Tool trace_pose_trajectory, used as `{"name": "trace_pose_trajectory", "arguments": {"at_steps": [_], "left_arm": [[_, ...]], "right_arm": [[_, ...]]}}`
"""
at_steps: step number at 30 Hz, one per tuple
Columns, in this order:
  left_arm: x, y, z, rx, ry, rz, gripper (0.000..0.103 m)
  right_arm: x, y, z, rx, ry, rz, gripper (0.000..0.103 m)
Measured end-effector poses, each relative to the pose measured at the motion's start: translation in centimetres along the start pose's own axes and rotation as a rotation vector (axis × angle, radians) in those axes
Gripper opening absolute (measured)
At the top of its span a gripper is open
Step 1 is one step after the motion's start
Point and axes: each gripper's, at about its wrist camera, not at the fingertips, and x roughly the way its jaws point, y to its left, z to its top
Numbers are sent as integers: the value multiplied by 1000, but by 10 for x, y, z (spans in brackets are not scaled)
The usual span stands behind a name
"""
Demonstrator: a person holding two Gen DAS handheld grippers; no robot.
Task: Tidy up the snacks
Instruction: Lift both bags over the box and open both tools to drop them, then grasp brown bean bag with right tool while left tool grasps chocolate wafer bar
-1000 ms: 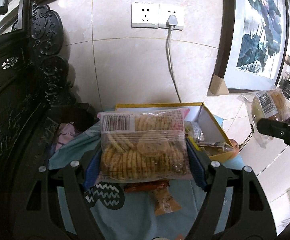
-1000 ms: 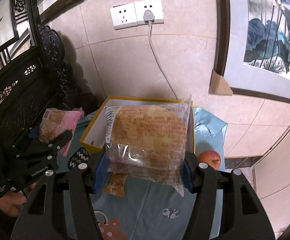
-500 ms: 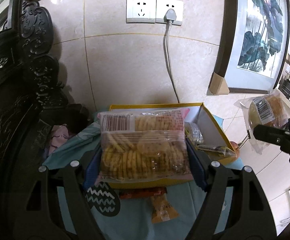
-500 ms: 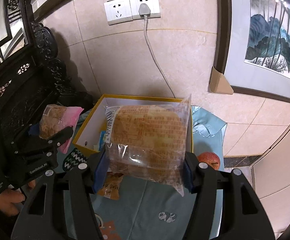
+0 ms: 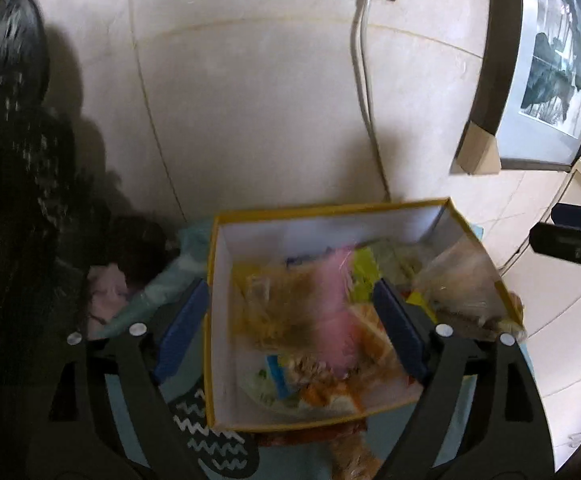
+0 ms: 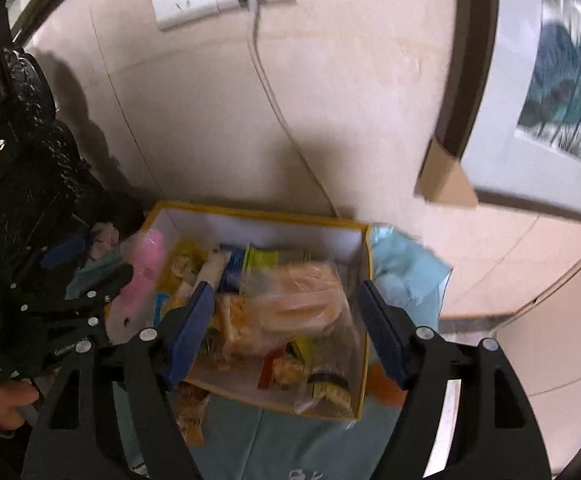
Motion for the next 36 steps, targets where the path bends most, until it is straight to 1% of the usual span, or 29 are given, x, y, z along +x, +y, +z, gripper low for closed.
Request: {"name": "trace_pose_trajectory", "arguments": {"at_steps": [2,5,6,9,12,14,18,21,23,26,29,33,36], "left_arm": [[-1,5,-16,6,4,6,85],[-6,15,-41,-28,18,-5,85],[-9,20,-50,-54,19,-11,85],[-19,29,-69,-85,20,-14,85],[-24,36,-89,-92,30,-13,85],[-24,38,-101,-91,49,-9,85],[-13,43,-125,-84,121,20,85],[-10,46,-131,-93,136,29,85],[-8,46,-134,-93,143,36,85],[-5,49,-134,-98,147,38,86],[-3,50,-136,-104,146,40,86],[1,55,-137,-110,151,46,85],[5,57,-140,-110,164,54,85]], "right_arm": [[7,0,-20,-9,26,-7,74],[9,1,-42,6,45,4,74],[9,3,-48,13,44,14,74],[3,14,-72,26,43,60,74],[-1,32,-91,-1,55,93,75],[4,47,-110,-29,91,113,78],[34,76,-148,-70,220,130,79],[53,95,-164,-88,275,147,79],[64,106,-168,-84,299,157,79],[79,119,-171,-79,306,169,79],[98,127,-171,-67,334,155,79],[122,127,-169,-3,352,133,79],[143,131,-175,-44,417,89,70]]}}
